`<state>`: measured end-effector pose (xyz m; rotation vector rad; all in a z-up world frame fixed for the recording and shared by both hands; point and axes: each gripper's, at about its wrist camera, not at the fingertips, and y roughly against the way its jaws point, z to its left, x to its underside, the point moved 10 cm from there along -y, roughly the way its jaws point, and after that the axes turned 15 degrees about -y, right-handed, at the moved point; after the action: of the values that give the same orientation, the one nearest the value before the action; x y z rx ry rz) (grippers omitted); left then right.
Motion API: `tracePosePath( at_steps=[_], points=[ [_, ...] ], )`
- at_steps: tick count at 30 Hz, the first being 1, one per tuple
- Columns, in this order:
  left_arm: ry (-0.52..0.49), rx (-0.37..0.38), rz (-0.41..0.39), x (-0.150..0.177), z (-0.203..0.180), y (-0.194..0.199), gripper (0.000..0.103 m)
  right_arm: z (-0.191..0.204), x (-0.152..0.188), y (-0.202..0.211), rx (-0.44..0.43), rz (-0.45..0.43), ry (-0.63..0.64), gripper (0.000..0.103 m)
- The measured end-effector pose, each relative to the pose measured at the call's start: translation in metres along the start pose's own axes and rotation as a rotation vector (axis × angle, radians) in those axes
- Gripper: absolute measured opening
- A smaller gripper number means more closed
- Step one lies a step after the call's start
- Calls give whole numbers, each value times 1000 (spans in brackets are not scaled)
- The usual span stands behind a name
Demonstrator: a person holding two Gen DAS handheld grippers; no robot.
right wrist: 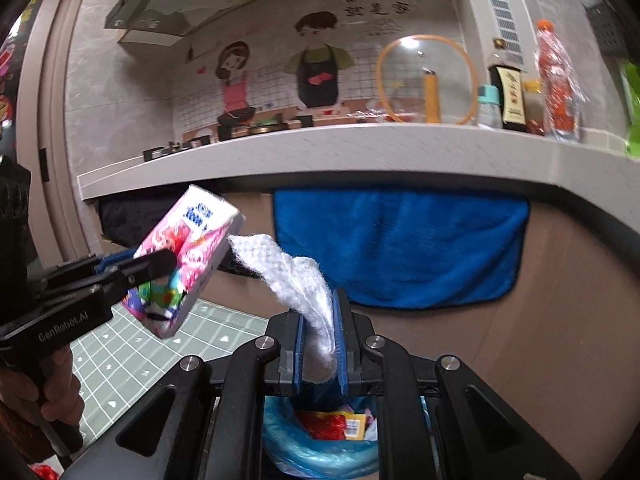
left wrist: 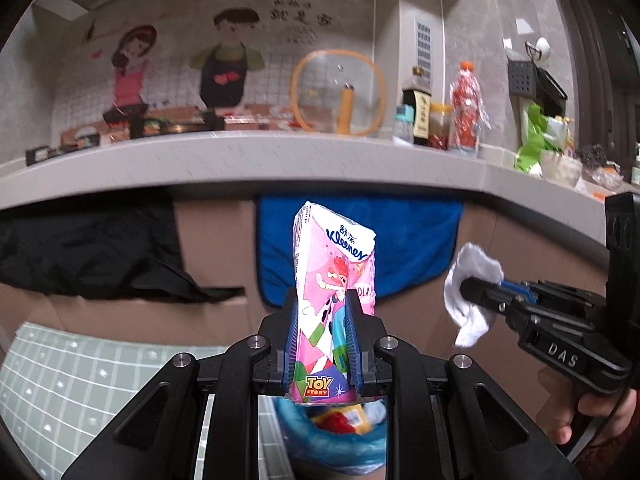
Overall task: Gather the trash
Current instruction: 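Carry the tissue pack and white tissue with both tools over the bin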
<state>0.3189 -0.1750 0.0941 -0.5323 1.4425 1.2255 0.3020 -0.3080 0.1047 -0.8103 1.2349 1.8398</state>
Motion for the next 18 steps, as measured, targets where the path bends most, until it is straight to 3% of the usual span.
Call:
tracePosePath(
  at_steps=[7,18],
  points=[
    [24,49,98,30,-19,-45,22,-34,15,-17,18,46,-46,12],
    [76,84,208,78,-18,-89,22,-58,47,-62,44,154,-92,12]
  ],
)
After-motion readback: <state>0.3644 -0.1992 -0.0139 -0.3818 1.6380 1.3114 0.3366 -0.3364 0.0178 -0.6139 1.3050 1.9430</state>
